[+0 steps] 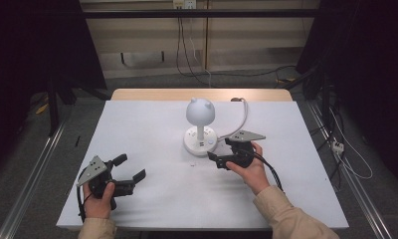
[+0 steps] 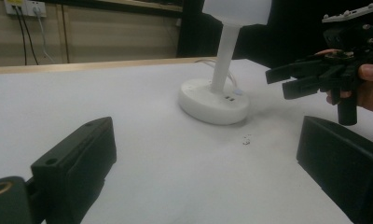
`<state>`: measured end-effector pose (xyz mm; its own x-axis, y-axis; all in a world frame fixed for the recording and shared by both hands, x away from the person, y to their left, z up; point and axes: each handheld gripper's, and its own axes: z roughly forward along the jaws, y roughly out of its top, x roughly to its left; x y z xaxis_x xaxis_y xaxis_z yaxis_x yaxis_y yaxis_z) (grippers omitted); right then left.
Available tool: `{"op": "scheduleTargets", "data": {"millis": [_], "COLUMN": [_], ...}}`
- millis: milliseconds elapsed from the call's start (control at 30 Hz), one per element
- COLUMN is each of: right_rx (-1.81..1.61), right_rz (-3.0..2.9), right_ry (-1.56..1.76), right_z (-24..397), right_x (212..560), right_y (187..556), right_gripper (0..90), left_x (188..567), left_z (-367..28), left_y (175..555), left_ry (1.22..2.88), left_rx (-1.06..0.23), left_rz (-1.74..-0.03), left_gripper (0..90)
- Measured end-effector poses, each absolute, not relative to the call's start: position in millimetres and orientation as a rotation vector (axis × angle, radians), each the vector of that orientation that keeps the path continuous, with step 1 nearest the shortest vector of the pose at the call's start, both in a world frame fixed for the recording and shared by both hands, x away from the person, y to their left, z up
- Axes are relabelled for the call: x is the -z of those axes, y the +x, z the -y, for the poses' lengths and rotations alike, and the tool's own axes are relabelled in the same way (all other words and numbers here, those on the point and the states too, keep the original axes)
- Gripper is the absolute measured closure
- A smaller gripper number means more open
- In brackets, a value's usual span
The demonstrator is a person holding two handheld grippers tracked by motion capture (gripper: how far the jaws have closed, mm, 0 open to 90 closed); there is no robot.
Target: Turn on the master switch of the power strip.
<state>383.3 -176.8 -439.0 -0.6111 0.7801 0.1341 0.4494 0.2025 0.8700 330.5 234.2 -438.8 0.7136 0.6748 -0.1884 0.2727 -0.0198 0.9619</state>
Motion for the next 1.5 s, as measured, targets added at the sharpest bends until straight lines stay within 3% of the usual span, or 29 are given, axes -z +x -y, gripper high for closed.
{"op": "scheduleTargets", "data": {"millis": [1500], "right_rx": [-1.362], "right_rz": [-2.158], "right_ry": [1.146], "right_z": [208], "right_x": [438], "right_y": [355], "right_gripper": [8.4], "left_x": [438], "left_z": [-232], "left_y": [331], "left_ry": [1.600], "left_rx": [-0.367], "left_rz": [-0.783], "left_gripper": [4.2]}}
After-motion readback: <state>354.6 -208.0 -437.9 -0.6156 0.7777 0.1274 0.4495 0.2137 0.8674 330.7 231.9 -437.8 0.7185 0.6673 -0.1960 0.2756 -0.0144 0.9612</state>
